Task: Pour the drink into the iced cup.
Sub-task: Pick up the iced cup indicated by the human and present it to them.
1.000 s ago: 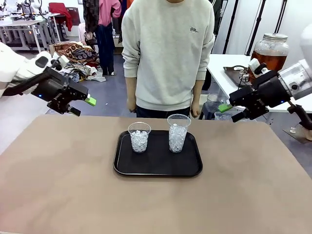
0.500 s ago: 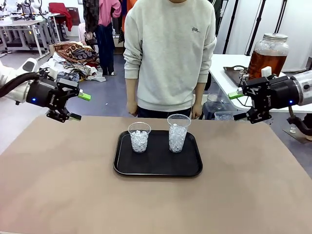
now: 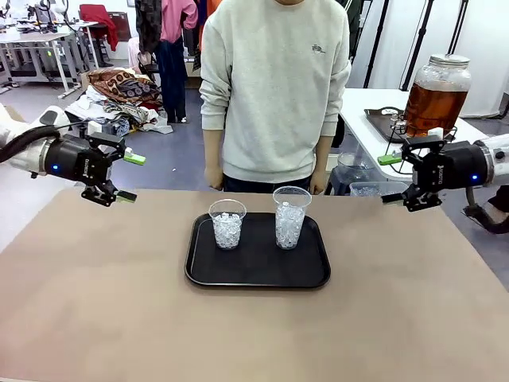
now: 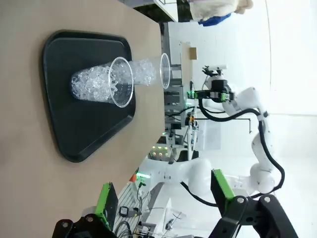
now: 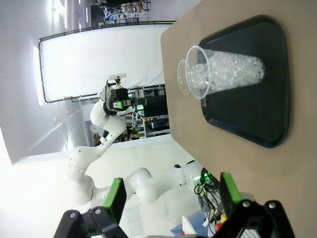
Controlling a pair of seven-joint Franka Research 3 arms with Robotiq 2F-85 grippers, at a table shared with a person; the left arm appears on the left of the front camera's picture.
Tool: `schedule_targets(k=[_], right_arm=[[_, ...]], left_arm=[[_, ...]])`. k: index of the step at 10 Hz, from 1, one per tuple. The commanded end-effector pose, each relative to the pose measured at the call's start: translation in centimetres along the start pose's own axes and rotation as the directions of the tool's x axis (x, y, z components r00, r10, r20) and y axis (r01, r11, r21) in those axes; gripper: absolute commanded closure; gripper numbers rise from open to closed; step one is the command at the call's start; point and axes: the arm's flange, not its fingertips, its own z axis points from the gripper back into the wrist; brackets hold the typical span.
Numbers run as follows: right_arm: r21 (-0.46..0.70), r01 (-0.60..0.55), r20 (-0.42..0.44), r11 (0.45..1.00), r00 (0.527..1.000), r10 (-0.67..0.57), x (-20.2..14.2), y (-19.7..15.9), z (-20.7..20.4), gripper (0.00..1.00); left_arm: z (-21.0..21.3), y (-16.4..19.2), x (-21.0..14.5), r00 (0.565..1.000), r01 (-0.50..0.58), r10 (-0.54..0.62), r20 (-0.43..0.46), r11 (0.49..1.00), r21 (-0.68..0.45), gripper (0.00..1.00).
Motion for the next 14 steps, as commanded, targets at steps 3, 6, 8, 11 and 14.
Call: schedule_targets(k=[3,6,8,11,14], right_arm=[[0.041,-0.001,-0.012,0.999,1.0,0.002,1.28,0.01,-0.14,0.0],[0.015,0.02,-0.002,1.0,1.0,-0.02,0.57,-0.56,-0.02,0.0],[0.015,0.02,-0.002,1.0,1.0,-0.02,0.57,-0.56,-0.02,0.0],[0.015,0.02,-0.002,1.0,1.0,-0.02,0.57,-0.56,-0.02,0.0],[0.015,0.02,-0.002,1.0,1.0,-0.02,0.57,-0.56,-0.02,0.0]], left_arm=[[0.07,-0.21,0.45,0.998,0.061,-0.062,-0.022,0.998,-0.019,0.0],[-0.12,0.34,0.49,1.0,0.011,-0.011,-0.019,1.0,-0.011,0.0],[-0.12,0.34,0.49,1.0,0.011,-0.011,-0.019,1.0,-0.011,0.0],[-0.12,0.34,0.49,1.0,0.011,-0.011,-0.019,1.0,-0.011,0.0],[-0.12,0.34,0.49,1.0,0.011,-0.011,-0.019,1.0,-0.011,0.0]])
